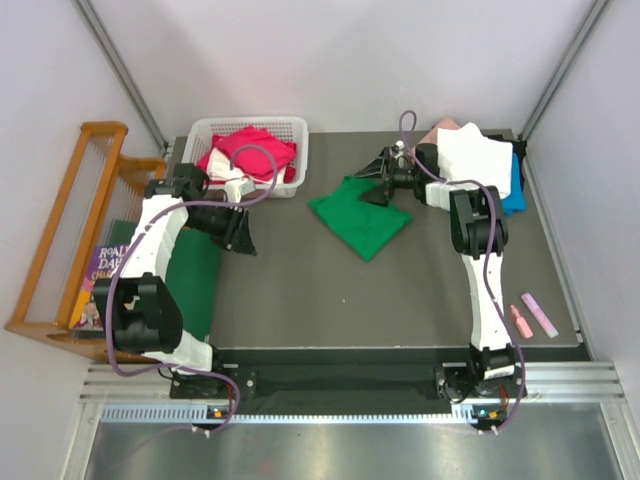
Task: Fold and stack the t-shirts
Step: Fold the tshirt
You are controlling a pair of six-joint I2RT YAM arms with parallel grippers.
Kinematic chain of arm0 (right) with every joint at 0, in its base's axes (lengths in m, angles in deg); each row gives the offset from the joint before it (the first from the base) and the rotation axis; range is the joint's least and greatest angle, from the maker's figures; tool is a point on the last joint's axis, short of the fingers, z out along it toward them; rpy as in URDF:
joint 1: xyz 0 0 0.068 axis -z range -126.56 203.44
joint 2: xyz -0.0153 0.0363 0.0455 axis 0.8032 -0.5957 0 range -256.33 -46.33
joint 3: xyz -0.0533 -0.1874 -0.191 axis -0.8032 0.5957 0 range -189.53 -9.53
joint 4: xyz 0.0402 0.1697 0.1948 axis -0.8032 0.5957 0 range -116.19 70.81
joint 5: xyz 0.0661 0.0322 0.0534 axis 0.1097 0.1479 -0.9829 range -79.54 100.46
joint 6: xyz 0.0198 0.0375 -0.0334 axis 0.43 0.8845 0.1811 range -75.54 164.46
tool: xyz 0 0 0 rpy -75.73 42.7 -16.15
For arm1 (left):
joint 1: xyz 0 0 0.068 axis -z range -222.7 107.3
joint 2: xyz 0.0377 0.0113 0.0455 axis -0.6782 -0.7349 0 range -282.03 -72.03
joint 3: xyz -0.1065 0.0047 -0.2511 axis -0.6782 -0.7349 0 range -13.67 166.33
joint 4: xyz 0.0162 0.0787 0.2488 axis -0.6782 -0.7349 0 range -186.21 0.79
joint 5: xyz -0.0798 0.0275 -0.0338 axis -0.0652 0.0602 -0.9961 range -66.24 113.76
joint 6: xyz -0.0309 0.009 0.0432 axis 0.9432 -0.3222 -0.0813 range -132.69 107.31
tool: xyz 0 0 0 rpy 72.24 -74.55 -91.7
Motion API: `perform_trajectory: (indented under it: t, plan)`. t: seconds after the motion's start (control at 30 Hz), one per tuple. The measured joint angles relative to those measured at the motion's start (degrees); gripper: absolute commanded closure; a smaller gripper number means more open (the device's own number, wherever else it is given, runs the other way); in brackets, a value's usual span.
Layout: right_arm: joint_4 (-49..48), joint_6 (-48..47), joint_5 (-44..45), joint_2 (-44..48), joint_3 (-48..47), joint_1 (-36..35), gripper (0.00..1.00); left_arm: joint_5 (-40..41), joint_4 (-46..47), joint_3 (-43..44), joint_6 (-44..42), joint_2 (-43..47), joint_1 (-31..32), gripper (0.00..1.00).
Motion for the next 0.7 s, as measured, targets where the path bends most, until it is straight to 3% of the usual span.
perform_trajectory:
  t: [0.17,0.33,0.5,0.7]
  plan:
    - [7.69,-5.2,-0.74,-1.27,-3.43,0.0,0.0,0.04,-0.09,-0.22,-0.22,0.26,0.0,0.63]
    - [10.12,-9.14,0.74,1.62,-0.96,0.07,0.0,-0.09,-0.17,-0.57,-0.39,0.46,0.0,0.63]
    - [11.19,-8.92,1.44,4.42,-0.52,0.11,0.0,-0.33,-0.28,-0.57,-0.39,0.46,0.0,0.63]
    - [9.38,-5.4,1.46,4.26,-6.43,-0.15,0.0,-0.33,-0.37,-0.68,-0.44,0.48,0.0,0.63]
